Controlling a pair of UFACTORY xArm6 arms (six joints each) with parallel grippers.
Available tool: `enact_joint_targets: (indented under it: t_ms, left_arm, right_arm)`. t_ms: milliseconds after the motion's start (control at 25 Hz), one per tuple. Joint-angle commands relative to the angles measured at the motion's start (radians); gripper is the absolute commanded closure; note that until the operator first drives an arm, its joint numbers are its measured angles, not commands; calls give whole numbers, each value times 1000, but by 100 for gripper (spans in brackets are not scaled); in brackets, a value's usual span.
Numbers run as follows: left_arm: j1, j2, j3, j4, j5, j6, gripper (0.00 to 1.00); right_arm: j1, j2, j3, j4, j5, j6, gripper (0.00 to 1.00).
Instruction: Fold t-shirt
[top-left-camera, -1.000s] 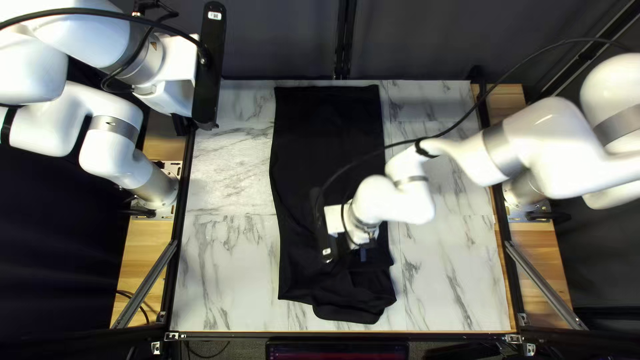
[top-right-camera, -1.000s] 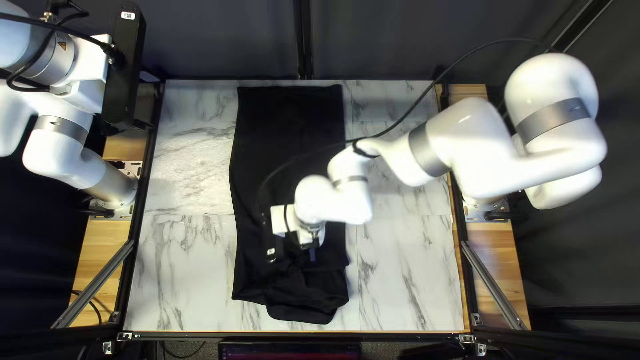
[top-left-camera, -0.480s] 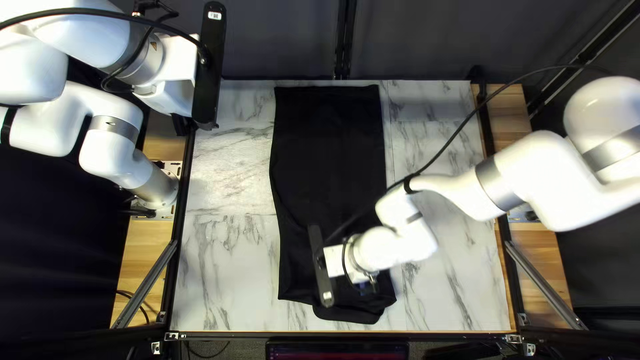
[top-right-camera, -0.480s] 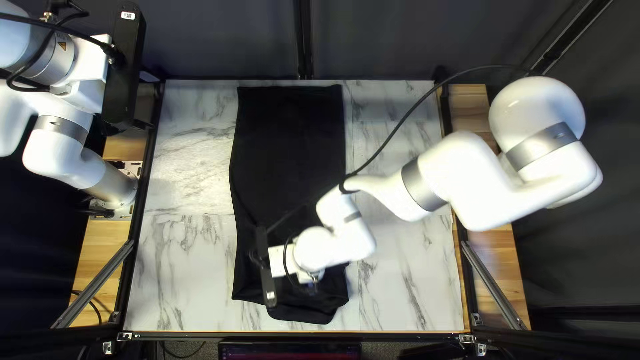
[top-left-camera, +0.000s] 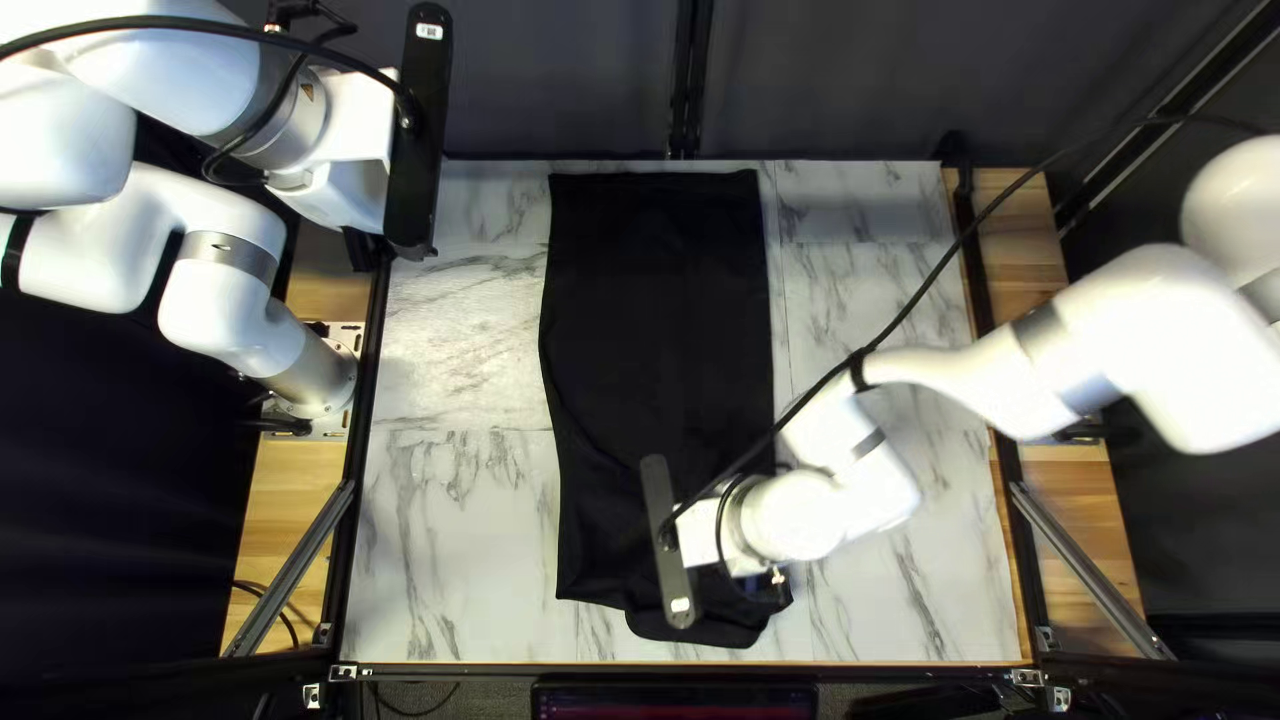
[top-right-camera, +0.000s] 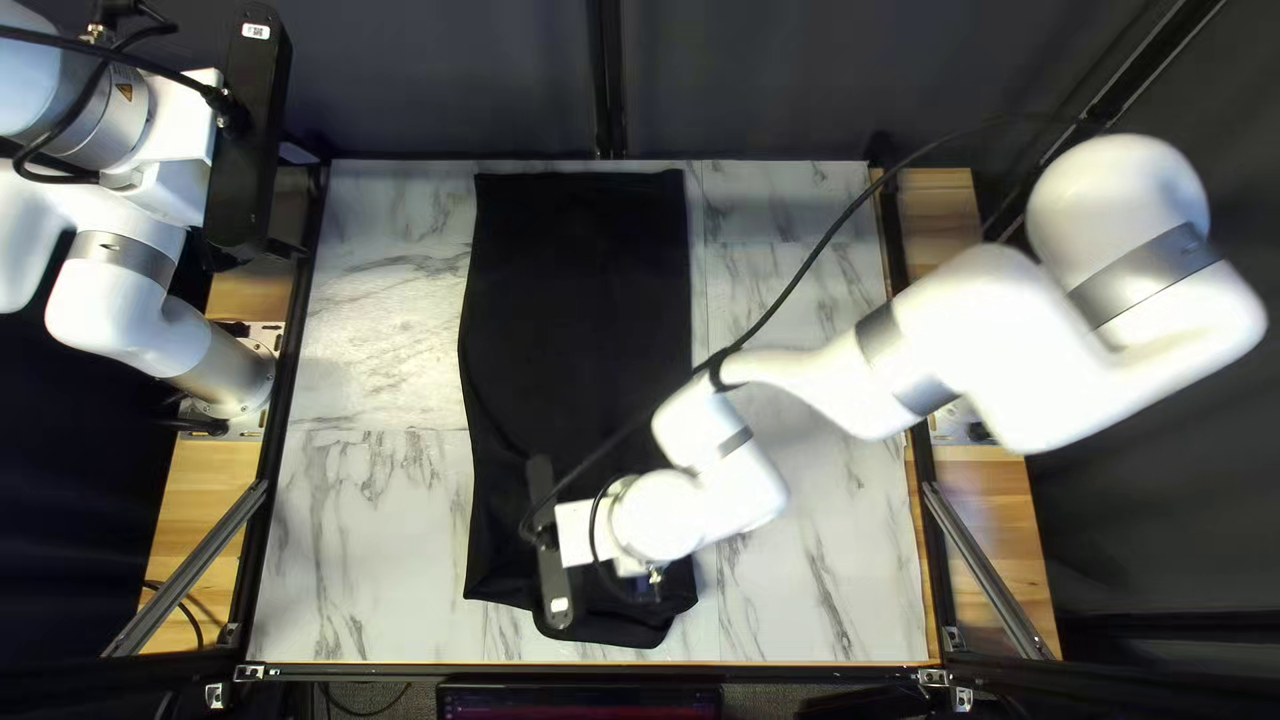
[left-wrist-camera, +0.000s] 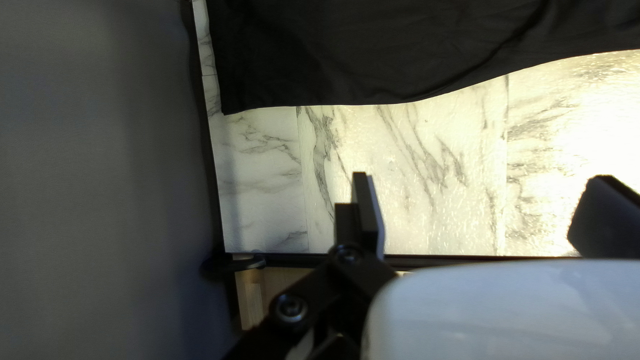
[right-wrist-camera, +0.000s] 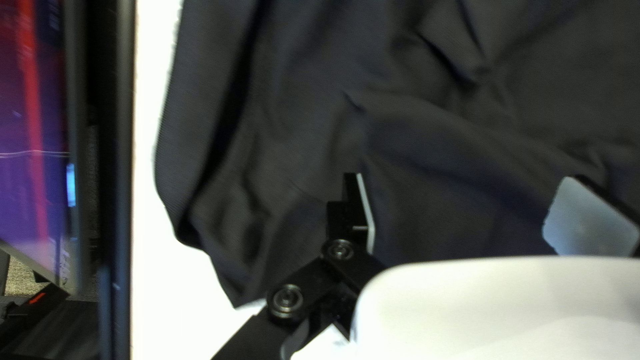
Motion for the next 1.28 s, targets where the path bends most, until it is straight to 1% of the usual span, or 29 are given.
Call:
enact_joint_targets:
  t_ms: [40, 160, 360, 400, 560, 720, 880, 960, 1160, 1240, 1280]
  left_arm:
    - [0, 0, 0, 0, 0, 0, 0]
    - [0, 0, 0, 0, 0, 0, 0]
    - [0, 0, 0, 0, 0, 0, 0]
    - [0, 0, 0, 0, 0, 0, 0]
    - [0, 0, 0, 0, 0, 0, 0]
    - [0, 0, 0, 0, 0, 0, 0]
    - [0, 0, 0, 0, 0, 0, 0]
    - [0, 0, 0, 0, 0, 0, 0]
    - [0, 0, 0, 0, 0, 0, 0]
    - [0, 0, 0, 0, 0, 0, 0]
    - [0, 0, 0, 0, 0, 0, 0]
  right_arm:
    - [-73, -7, 49, -7, -60, -54, 0]
    - [-107, 14, 63, -9, -99, -74, 0]
    - [-143, 90, 43, -14, -126, -74, 0]
    - [-145, 112, 28, -10, -130, -76, 0]
    - [-130, 151, -21, 0, -122, -75, 0]
    - [-95, 195, -82, 4, -113, -65, 0]
    - [-84, 210, -97, 9, -114, -66, 0]
    - [-76, 189, -97, 8, -92, -62, 0]
    - [-36, 73, -110, -22, 39, -30, 0]
    - [-26, 2, -87, -19, 74, -32, 0]
    - [-24, -51, -61, -4, 85, -47, 0]
